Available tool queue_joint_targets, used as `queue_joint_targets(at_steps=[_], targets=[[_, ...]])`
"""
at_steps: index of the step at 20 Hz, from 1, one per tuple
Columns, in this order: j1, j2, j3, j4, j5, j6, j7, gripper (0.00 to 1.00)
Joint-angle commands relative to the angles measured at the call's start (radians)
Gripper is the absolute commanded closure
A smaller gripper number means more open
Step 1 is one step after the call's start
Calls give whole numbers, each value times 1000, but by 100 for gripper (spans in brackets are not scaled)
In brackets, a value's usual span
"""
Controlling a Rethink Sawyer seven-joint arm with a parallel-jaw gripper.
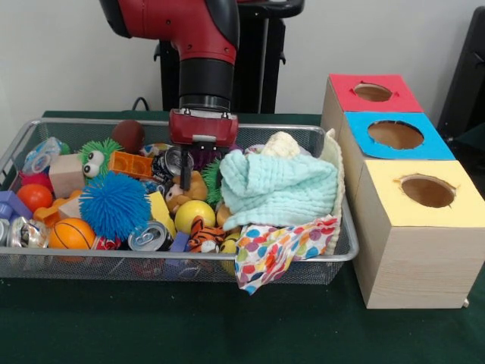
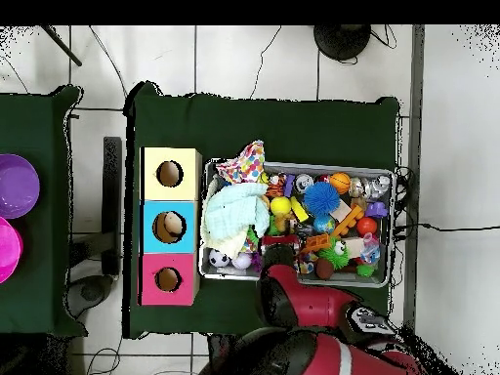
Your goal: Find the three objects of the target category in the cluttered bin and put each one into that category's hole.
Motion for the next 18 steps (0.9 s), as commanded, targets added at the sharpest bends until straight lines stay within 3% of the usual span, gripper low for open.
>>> queue_joint_targets(at_steps=[1,6,13,18], targets=[[86,32,-14,-122,100,46,102,0],[145,53,-94,-121,170,-4,85,0],[180,75,-177,-135,200,-55,75,0],[155,83,-185,-163,148,-60,88,0]])
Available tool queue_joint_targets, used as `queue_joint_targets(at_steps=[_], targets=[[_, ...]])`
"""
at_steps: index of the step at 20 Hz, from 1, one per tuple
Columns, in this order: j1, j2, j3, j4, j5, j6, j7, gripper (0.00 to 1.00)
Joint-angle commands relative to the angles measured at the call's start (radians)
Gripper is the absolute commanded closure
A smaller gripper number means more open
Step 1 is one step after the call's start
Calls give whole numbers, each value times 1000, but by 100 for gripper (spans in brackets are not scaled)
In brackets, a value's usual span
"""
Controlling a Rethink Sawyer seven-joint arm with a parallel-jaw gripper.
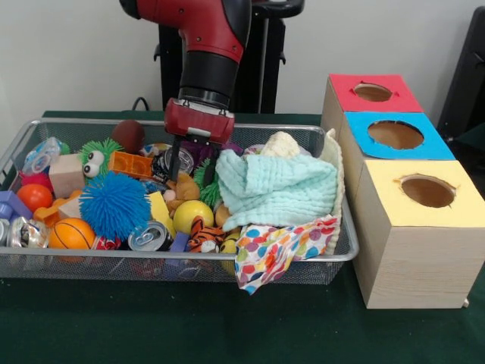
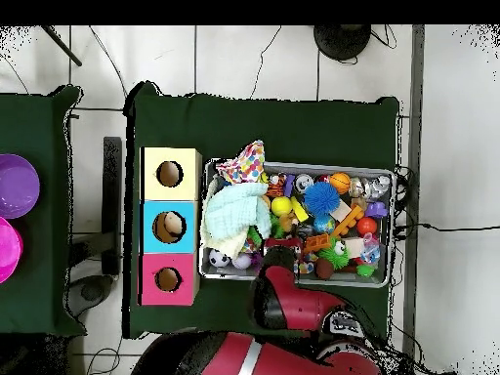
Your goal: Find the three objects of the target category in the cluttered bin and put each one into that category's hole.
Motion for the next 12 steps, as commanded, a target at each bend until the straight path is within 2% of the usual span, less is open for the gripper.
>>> queue_joint_targets(at_steps=[1,6,10,12], targets=[[-24,58,3,-157,-8,-49,96,0],[-33,54,22,-150,-28,-58,132,0],[-83,40,110,-145,-116,-19,188,0],[-82,34,140,-131,-118,-6,207,0]])
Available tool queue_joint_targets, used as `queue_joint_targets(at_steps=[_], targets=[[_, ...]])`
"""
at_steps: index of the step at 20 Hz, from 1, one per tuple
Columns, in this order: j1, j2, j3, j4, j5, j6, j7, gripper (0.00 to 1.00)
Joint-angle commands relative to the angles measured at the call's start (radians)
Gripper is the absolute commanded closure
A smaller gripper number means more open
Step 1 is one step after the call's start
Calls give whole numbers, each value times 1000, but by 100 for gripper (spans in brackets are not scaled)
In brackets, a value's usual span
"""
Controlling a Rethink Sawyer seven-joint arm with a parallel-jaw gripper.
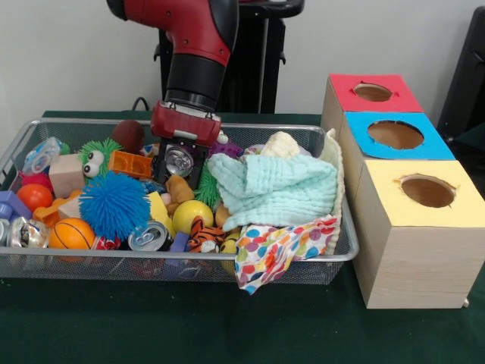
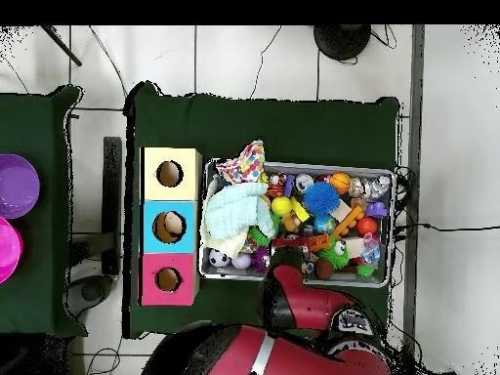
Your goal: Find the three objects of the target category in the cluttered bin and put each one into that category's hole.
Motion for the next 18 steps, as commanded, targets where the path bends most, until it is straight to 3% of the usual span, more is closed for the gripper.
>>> queue_joint_targets(at_steps=[1,8,16,17,18], targets=[[-52,15,163,-90,-65,1,216,0],[-38,9,191,-74,-34,22,212,0],[-75,16,244,-99,-92,32,213,0],[-79,14,248,-106,-103,30,202,100],[-76,13,243,-109,-103,29,195,100]])
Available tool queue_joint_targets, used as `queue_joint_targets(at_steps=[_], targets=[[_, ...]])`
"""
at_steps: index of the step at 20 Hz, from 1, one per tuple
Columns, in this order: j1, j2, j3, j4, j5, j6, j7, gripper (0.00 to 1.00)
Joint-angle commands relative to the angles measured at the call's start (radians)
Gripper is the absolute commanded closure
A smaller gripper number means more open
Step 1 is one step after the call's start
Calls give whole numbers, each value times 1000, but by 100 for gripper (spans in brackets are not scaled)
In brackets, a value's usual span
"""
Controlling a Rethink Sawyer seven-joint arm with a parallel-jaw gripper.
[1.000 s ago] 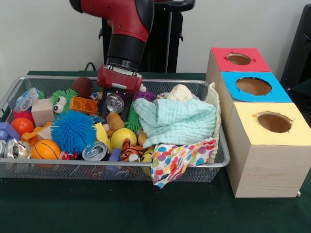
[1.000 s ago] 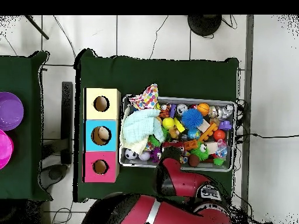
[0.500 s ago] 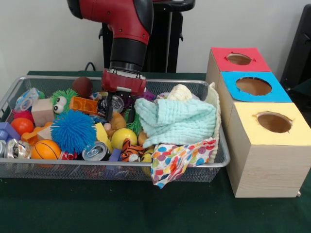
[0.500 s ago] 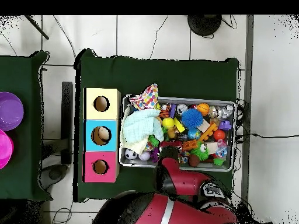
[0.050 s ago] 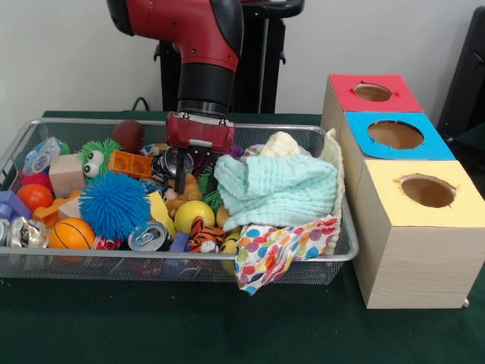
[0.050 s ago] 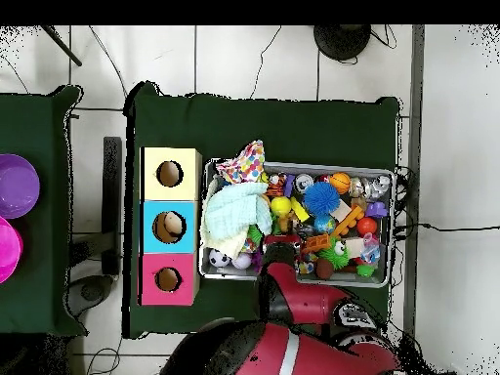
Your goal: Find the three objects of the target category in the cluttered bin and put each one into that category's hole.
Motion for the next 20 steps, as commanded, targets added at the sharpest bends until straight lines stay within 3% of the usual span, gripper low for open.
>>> queue_joint_targets(at_steps=[1,10,14,16,20], targets=[[-20,13,146,-112,-61,28,189,100],[153,0,-35,-41,222,-78,145,100],[142,-49,-21,-29,209,-1,187,100],[145,-122,-45,2,207,54,188,100],[178,-193,-96,18,227,116,159,100]])
